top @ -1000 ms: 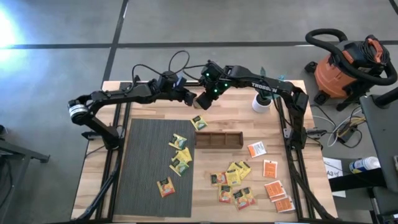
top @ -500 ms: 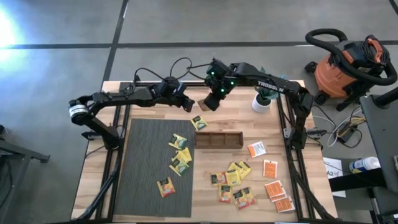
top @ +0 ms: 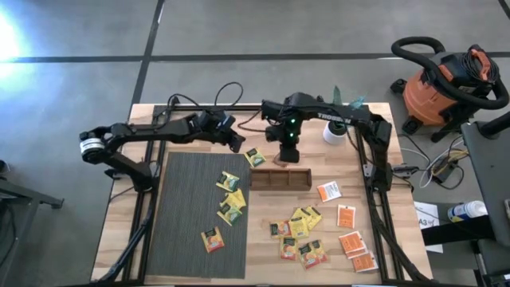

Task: Pick & Place Tea
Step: Put the orange tea bag into the left section of the wooden organizer

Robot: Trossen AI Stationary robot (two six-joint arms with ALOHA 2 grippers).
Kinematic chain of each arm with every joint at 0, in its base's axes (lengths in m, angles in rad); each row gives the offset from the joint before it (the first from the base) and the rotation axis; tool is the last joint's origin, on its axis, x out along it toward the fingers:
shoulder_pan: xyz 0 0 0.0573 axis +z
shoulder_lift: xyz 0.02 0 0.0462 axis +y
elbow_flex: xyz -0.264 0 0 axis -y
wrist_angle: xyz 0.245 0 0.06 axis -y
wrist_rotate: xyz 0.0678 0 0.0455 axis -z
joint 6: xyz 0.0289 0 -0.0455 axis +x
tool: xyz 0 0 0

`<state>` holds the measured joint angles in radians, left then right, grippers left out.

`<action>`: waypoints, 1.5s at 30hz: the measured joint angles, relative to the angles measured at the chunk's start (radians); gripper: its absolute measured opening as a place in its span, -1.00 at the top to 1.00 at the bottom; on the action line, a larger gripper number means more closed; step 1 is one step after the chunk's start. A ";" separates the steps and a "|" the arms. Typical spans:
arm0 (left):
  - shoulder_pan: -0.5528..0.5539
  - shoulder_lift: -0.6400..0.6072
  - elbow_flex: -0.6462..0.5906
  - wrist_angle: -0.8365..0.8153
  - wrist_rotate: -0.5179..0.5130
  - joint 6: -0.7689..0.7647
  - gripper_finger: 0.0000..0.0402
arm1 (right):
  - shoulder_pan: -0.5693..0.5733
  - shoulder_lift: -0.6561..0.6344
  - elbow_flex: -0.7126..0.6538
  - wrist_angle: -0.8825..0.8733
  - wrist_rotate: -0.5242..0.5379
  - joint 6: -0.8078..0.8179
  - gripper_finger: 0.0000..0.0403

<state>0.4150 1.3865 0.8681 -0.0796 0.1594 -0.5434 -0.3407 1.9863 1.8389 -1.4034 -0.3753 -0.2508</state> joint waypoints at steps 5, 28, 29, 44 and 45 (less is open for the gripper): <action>-0.016 -0.077 -0.066 -0.013 0.000 -0.033 1.00 | 0.015 0.064 0.000 -0.012 -0.027 -0.019 0.96; -0.024 -0.448 -0.390 0.017 -0.136 -0.251 1.00 | 0.023 0.186 0.003 -0.009 -0.071 -0.021 0.96; -0.024 -0.452 -0.391 0.019 -0.136 -0.251 1.00 | 0.025 0.187 0.003 0.007 -0.070 -0.019 0.96; -0.024 -0.455 -0.394 0.019 -0.143 -0.251 1.00 | 0.057 0.189 0.003 0.115 0.009 -0.007 0.96; -0.024 -0.455 -0.394 0.019 -0.143 -0.251 1.00 | 0.057 0.189 0.003 0.112 0.009 0.010 0.96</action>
<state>0.3908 0.9318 0.4743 -0.0605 0.0166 -0.7940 -0.2840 2.1750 1.8420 -1.2911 -0.3664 -0.2407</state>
